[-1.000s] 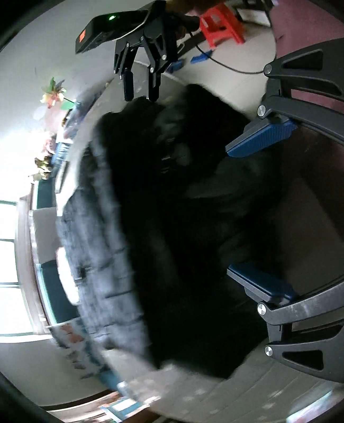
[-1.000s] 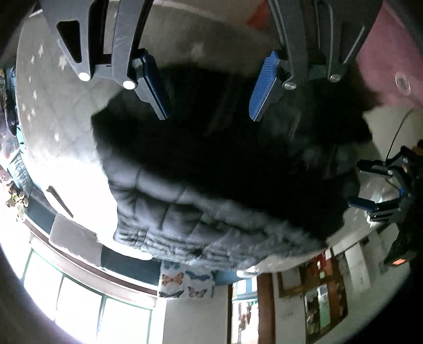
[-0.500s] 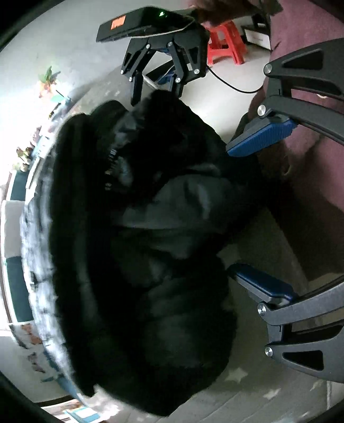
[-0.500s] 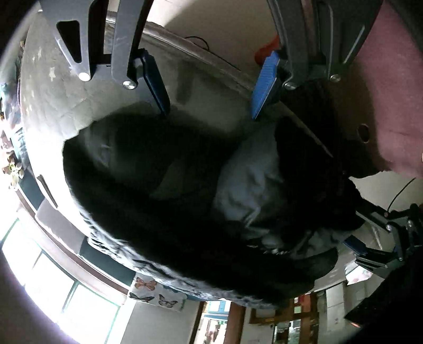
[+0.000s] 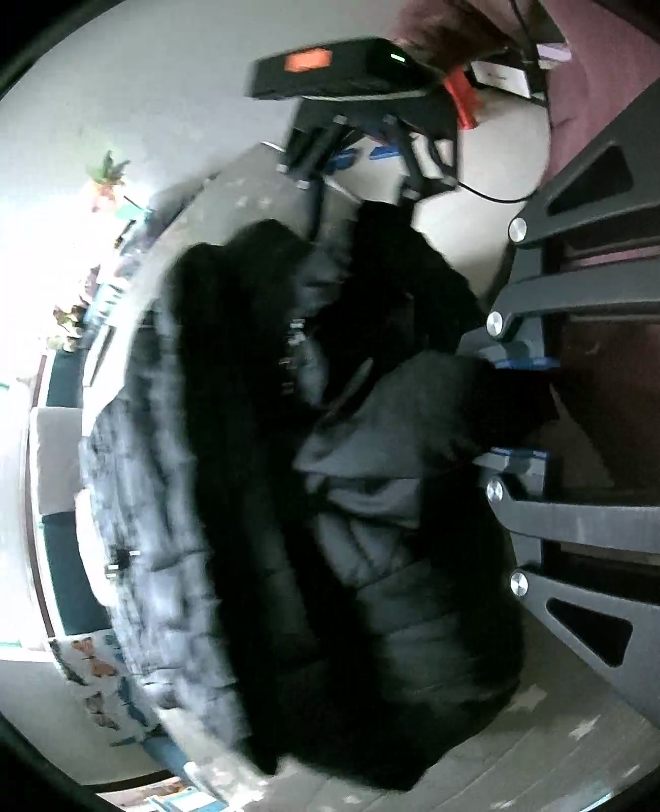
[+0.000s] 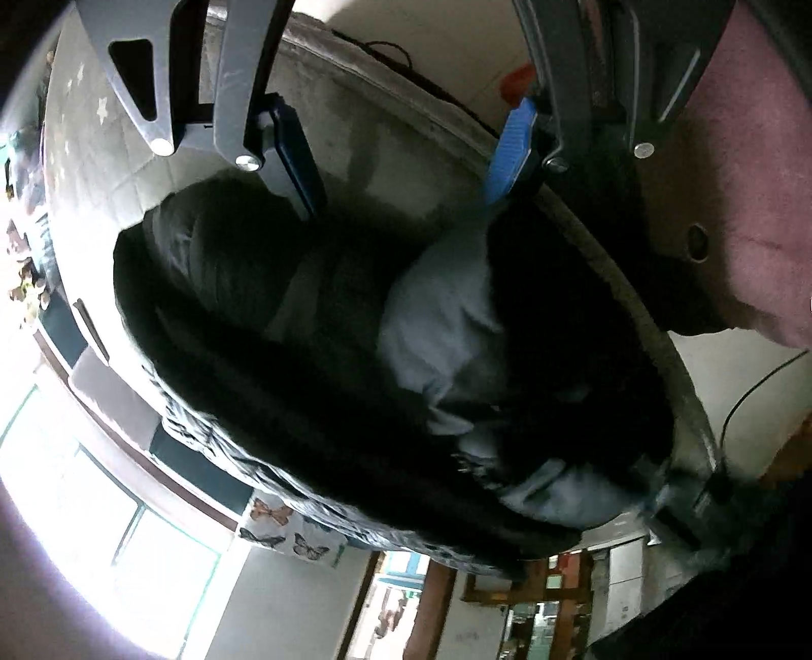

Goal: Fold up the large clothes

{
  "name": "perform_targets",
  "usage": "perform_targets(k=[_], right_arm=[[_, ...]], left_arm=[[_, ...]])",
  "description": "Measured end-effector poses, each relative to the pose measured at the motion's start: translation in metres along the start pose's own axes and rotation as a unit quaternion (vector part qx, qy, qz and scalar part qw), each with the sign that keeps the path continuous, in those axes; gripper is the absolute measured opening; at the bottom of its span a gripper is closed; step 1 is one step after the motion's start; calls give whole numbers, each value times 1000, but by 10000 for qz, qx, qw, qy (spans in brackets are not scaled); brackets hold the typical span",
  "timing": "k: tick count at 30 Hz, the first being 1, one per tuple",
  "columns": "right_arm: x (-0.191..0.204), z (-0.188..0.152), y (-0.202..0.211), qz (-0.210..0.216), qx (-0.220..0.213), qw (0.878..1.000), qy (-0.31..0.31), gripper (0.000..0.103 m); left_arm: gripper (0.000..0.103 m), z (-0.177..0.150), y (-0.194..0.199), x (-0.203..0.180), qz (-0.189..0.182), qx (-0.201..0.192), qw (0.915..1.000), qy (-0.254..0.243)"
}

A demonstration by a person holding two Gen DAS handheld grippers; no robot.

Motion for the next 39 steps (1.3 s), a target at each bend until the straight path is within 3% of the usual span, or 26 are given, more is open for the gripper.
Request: perform_targets(k=[7, 13, 18, 20, 23, 24, 25, 27, 29, 31, 34, 36, 39], right_arm=[[15, 18, 2, -245, -461, 9977, 433, 68], [14, 34, -7, -295, -612, 9974, 244, 66], [7, 52, -1, -365, -725, 9967, 38, 39], [2, 59, 5, -325, -721, 9969, -53, 34], [-9, 71, 12, -189, -721, 9967, -311, 30], [-12, 75, 14, -152, -742, 9964, -382, 29], [-16, 80, 16, -99, -739, 9962, -443, 29], [-23, 88, 18, -32, -750, 9957, -546, 28], [-28, 94, 18, 74, -738, 9950, -667, 28], [-34, 100, 19, 160, -759, 9939, -786, 27], [-43, 110, 18, 291, -780, 9918, -973, 27], [-47, 113, 19, 336, -799, 9903, -1083, 27], [-52, 118, 18, 334, -793, 9898, -1132, 27]], left_arm=[[20, 49, 22, 6, -174, -290, 9994, -53], [20, 49, 31, 18, -355, -288, 9990, 32], [22, 37, 22, 19, -435, -293, 9986, -41], [22, 28, 24, 21, -556, -284, 9980, -57], [31, 11, 31, 23, -695, -373, 9968, -121], [40, 3, 38, 25, -680, -438, 9966, -175], [48, -1, 41, 25, -611, -491, 9967, -206], [86, -13, 52, 29, -201, -712, 9967, -348], [91, -25, 66, 33, 225, -1015, 9929, -571], [91, -34, 70, 36, 398, -1117, 9909, -645], [91, -42, 64, 39, 959, -1254, 9830, -938], [92, -44, 55, 40, 1401, -1283, 9747, -1180], [92, -46, 34, 42, 2222, -1322, 9527, -1598]])
Point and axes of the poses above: each gripper's, at about its wrist camera, not at the fingertips, and y roughly against the way its jaws point, x to its left, z to its top, the point moved 4 cm from there along -y, roughly the way its jaws point, and after that the axes turned 6 degrees about -z, right-handed, at the moved point
